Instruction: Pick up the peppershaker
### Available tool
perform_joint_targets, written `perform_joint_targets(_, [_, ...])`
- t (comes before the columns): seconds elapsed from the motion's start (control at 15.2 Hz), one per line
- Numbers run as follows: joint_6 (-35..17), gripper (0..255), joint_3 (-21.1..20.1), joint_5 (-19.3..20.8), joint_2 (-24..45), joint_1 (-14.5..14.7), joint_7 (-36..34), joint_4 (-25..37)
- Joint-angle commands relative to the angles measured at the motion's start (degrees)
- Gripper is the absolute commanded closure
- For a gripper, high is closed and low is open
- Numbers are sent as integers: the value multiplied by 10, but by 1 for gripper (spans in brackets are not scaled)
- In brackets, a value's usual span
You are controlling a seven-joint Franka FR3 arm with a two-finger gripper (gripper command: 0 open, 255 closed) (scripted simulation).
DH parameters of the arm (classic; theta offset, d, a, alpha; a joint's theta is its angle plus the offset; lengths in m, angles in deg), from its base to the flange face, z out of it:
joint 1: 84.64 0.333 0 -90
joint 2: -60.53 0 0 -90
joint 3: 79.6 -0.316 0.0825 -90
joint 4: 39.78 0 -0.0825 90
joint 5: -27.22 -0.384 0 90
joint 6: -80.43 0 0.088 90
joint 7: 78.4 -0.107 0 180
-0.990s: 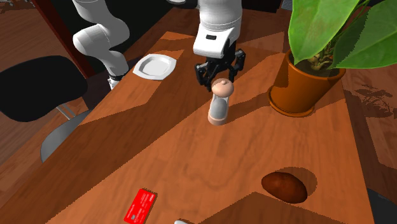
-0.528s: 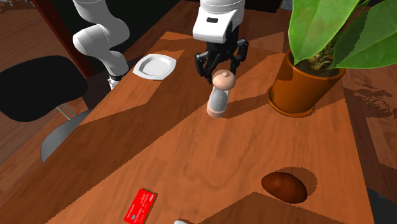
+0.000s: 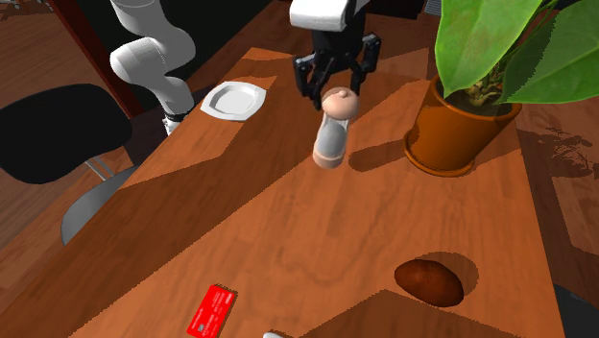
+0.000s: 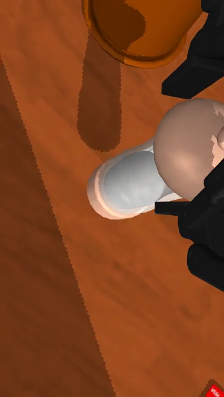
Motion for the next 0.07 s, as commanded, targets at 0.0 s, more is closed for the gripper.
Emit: perform_joint_targets(0.0, [6,255,0,0,2,0,-1,8])
